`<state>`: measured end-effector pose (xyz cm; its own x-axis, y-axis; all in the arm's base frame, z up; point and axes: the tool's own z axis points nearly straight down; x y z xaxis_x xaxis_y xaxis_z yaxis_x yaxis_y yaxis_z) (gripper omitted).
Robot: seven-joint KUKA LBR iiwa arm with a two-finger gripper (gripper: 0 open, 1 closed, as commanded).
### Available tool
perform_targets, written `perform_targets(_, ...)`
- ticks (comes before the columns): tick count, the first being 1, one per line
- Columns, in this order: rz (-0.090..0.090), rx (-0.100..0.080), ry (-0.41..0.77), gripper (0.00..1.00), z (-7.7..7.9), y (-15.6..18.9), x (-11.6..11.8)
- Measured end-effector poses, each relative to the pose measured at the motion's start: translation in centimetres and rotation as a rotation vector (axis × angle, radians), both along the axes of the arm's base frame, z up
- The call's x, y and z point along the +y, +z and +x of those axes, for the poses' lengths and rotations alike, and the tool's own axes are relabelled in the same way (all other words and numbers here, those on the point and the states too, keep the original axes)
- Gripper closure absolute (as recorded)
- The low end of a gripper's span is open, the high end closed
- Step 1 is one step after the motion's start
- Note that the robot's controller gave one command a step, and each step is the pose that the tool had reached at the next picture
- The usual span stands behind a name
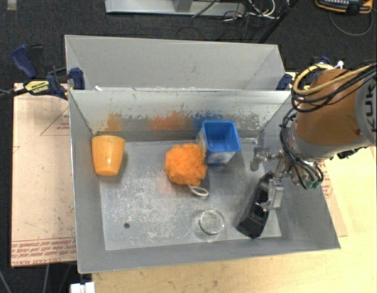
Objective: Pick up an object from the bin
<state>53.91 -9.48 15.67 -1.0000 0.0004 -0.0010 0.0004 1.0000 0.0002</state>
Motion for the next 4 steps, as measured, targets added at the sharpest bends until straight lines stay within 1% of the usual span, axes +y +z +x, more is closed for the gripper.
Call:
perform_targets(1,-0.001,-0.006,0.196,0.00,-0.1,-2.8,-0.9)
perform_targets(2,0.002,0.001,0.492,0.00,-0.4,-5.6,-2.0)
perform_targets(3,-0.002,-0.008,0.740,0.00,0.0,-3.5,-3.2)
perform_targets(4,0.000,-0.004,0.942,0.00,-0.5,-6.8,-2.8)
